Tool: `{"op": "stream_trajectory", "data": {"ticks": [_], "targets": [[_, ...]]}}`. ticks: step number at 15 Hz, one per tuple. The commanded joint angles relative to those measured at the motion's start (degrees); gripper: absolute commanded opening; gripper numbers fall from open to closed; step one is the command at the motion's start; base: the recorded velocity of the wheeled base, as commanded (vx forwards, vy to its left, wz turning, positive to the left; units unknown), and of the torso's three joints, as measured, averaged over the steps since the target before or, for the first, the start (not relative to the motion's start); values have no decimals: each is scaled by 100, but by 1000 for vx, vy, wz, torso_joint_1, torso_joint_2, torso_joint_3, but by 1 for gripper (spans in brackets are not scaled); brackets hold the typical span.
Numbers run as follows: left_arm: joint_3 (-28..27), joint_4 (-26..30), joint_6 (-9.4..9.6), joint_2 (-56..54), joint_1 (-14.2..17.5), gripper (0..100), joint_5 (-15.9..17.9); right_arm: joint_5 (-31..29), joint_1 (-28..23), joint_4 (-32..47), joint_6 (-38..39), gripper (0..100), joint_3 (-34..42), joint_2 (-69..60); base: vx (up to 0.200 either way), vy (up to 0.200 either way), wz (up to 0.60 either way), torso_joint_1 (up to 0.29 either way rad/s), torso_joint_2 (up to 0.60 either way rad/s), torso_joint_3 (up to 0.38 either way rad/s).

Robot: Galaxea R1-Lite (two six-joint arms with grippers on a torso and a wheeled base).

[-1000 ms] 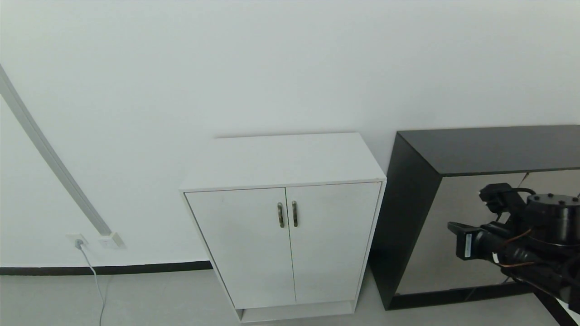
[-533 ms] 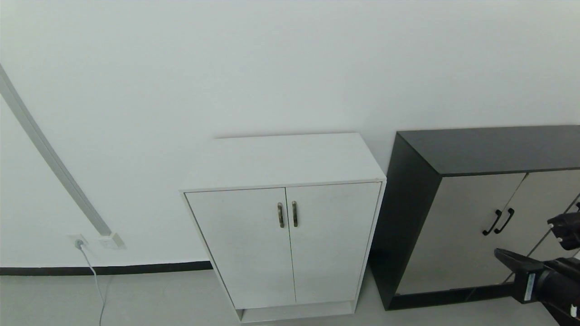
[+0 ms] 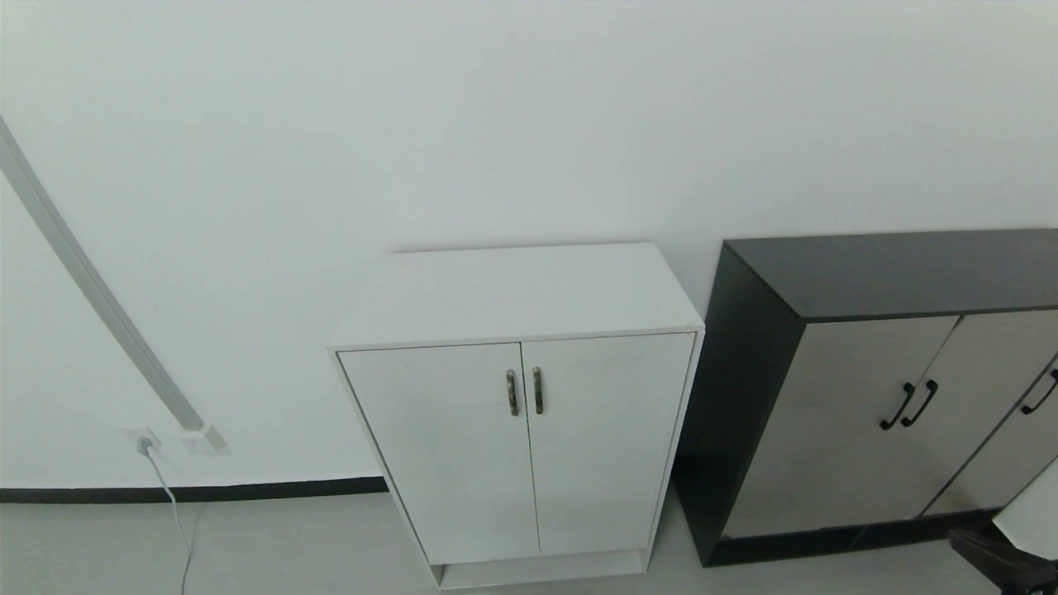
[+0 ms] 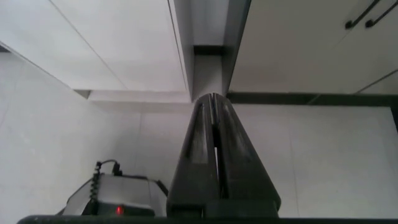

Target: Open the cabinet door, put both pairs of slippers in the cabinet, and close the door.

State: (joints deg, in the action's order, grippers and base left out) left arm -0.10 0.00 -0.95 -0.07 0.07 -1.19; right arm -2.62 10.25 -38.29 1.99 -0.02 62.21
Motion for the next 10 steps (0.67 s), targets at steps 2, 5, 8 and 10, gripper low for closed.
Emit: {"op": "stream_trajectory", "data": {"ticks": [2,5,8,10], "targets": [[1,-9,-2,7,10,0,-4,104,-6,1008,-5,0,2,-1317,0,0,0,0,0,0],[1,0,-2,7,10,0,-4,113,3,1983,-5,0,2,-2195,0,0,0,0,0,0],[1,0,-2,7,10,0,-12,113,21,3020,-5,0,2,-3162,0,0,0,0,0,0],[1,0,-2,7,10,0,-12,104,91,3478,-23,0,2,-3646,0,0,0,0,0,0]]}}
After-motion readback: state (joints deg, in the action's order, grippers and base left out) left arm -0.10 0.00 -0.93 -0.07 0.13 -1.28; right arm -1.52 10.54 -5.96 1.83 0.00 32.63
